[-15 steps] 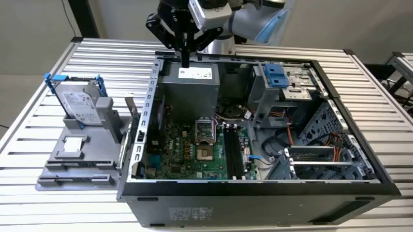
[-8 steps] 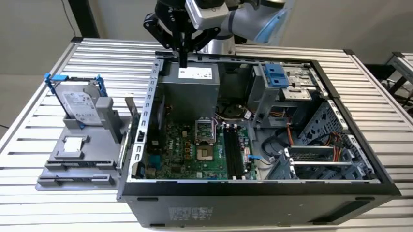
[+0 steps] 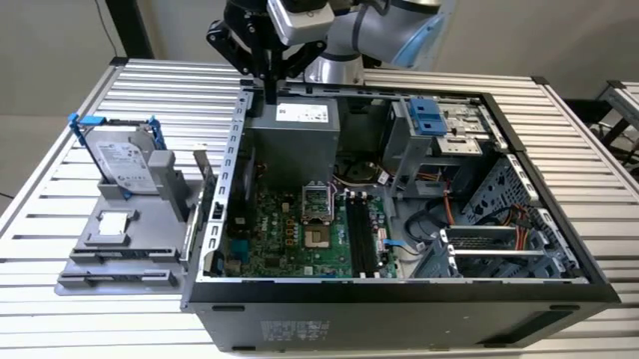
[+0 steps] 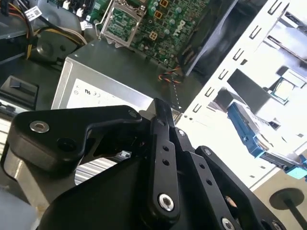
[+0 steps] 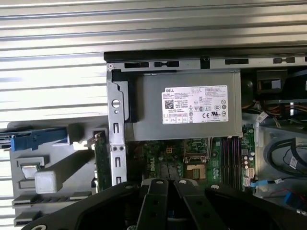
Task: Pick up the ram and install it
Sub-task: 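Reach for the ram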
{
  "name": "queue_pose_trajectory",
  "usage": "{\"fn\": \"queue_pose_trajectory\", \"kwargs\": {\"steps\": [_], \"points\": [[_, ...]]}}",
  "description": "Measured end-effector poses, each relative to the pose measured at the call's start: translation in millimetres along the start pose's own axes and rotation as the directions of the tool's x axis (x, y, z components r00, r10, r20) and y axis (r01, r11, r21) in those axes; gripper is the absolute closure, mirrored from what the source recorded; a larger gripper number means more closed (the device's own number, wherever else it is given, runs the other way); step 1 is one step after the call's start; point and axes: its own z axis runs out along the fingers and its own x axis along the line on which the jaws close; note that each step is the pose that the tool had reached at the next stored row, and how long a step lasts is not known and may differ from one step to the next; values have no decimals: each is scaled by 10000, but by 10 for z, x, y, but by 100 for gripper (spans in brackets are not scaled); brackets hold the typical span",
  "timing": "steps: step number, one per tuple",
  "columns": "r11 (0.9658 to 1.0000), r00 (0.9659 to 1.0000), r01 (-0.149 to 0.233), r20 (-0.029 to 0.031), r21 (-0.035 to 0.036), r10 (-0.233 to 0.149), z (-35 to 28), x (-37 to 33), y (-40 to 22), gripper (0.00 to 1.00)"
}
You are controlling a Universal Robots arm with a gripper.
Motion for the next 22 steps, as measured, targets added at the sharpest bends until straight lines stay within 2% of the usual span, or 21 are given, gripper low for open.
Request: {"fn": "queue_pose_trajectory", "kwargs": {"steps": [3, 10, 22], "points": [[10000, 10000, 0, 0, 0, 0, -1, 56, -4, 100], [10000, 10000, 4, 1, -1, -4, -7, 319, -22, 100], [9999, 9999, 173, -8, -4, -173, -14, 639, -45, 100]]}}
